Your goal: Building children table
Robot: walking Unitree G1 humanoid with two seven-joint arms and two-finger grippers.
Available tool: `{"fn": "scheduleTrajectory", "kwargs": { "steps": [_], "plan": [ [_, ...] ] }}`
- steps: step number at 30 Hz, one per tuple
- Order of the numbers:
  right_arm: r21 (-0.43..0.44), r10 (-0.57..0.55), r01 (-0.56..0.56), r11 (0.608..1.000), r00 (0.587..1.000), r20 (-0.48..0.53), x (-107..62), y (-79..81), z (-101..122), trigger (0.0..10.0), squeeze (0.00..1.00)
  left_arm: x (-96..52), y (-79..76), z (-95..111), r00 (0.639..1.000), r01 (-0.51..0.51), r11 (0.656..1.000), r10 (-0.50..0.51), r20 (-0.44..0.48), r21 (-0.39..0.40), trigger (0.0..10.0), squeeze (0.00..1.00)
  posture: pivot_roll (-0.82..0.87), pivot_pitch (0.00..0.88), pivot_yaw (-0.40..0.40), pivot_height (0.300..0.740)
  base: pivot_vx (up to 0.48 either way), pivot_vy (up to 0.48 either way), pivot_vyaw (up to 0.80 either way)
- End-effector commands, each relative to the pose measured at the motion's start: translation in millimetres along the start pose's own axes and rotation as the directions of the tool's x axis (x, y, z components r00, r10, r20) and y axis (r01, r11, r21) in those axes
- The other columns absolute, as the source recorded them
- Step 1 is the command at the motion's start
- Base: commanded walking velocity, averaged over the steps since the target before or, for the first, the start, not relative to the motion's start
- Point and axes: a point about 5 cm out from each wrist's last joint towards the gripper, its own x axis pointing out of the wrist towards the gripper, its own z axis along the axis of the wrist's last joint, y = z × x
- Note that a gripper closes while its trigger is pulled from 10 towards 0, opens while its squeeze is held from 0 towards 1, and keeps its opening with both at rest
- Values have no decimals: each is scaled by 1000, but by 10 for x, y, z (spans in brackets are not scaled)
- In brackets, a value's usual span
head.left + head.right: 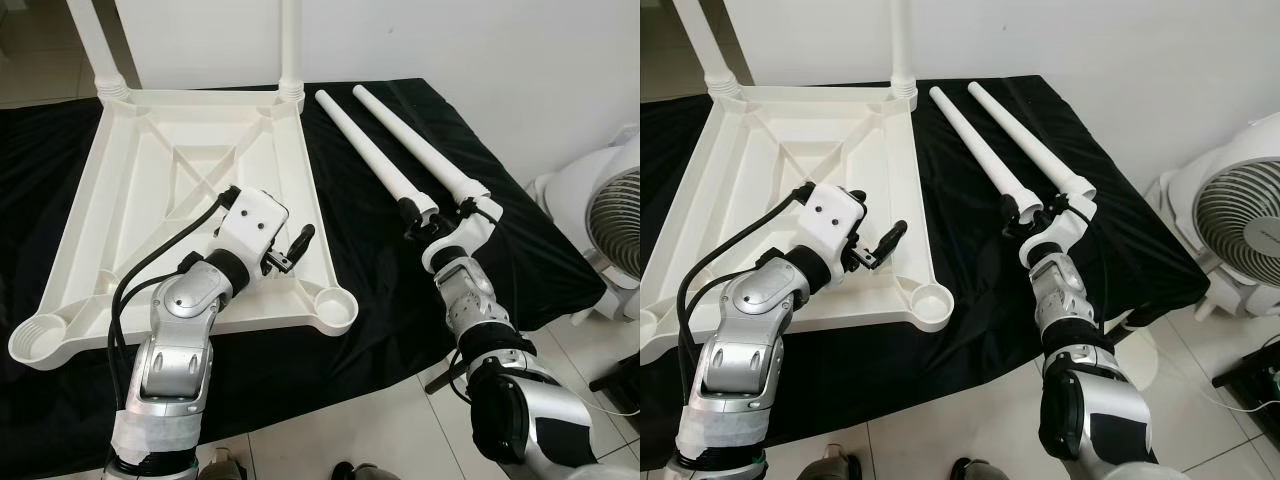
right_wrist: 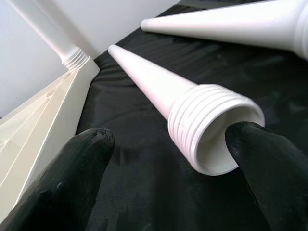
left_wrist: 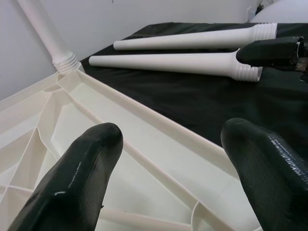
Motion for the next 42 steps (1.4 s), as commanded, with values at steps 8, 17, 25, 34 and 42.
{"fn": "scheduleTrajectory", "kwargs": {
  "steps": [8,17,25,34,42],
  "plan": [
    [32,19,-19,999,1000,-1,74,50,27,10000,0,-77,14,21,997,-74,997,74,-24,25,10000,0,247,156,-29,740,0,0,0],
    [81,58,-57,995,998,-9,147,146,50,10000,0,-102,7,40,996,-79,996,81,-38,36,10000,0,260,161,-19,740,0,0,0],
    [105,98,-96,990,995,-17,193,209,86,10000,0,-107,-21,60,996,-73,997,74,-41,37,10000,0,263,171,-8,740,0,0,0],
    [121,112,-107,987,993,-36,199,198,91,0,0,-130,-60,61,997,-61,997,63,-54,40,10000,0,268,180,-3,740,0,0,0],
    [70,131,-128,989,991,-41,185,178,95,0,0,-138,-86,60,997,-56,998,58,-60,33,10000,0,257,175,-2,740,0,0,0]
  ]
}}
